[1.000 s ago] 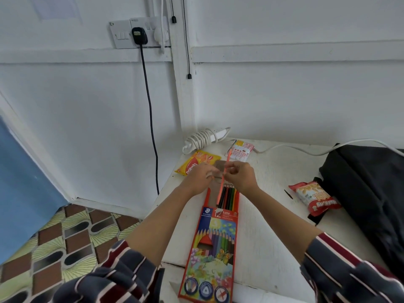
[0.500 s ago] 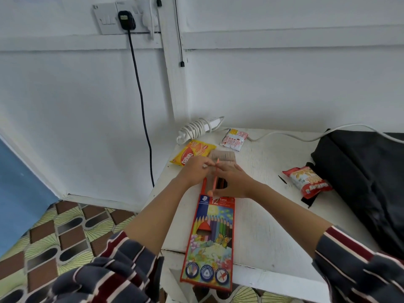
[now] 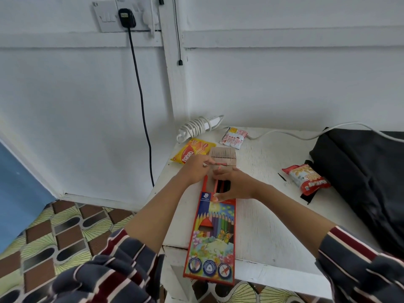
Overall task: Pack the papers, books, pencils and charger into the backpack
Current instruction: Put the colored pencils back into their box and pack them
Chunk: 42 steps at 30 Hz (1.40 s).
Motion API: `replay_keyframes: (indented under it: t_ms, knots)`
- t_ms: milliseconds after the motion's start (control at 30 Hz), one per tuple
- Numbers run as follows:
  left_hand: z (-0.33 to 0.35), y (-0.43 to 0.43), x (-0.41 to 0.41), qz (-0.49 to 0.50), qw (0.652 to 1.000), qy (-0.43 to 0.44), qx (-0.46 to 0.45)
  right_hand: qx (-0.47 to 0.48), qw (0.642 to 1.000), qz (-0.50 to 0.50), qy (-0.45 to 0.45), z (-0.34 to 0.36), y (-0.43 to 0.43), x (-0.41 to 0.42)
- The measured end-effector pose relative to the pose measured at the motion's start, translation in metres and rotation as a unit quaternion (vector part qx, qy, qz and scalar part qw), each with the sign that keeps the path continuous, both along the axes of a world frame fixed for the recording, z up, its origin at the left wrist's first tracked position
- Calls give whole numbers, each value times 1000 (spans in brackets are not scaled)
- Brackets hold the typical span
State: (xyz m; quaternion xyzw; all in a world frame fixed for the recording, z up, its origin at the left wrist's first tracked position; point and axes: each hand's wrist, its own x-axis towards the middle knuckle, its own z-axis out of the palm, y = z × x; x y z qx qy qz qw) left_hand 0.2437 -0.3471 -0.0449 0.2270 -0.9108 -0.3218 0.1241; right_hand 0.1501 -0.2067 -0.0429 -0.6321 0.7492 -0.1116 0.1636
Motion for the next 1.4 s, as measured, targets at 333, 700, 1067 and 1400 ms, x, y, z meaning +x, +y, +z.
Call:
replay_keyframes:
  t_ms: [333, 700, 1067, 1400]
  knots:
    - [13, 4, -12, 24, 997, 59, -54, -48, 994, -60, -76, 1, 4, -4]
    - [77, 73, -93, -126, 977, 33, -168, -134, 938, -299, 115, 71, 75, -88]
    - [115, 235, -188, -283, 934, 82, -203, -98, 901, -409, 110, 118, 252, -138]
    - [127, 418, -266, -351, 912, 90, -193, -97, 864, -479, 125, 128, 432, -185]
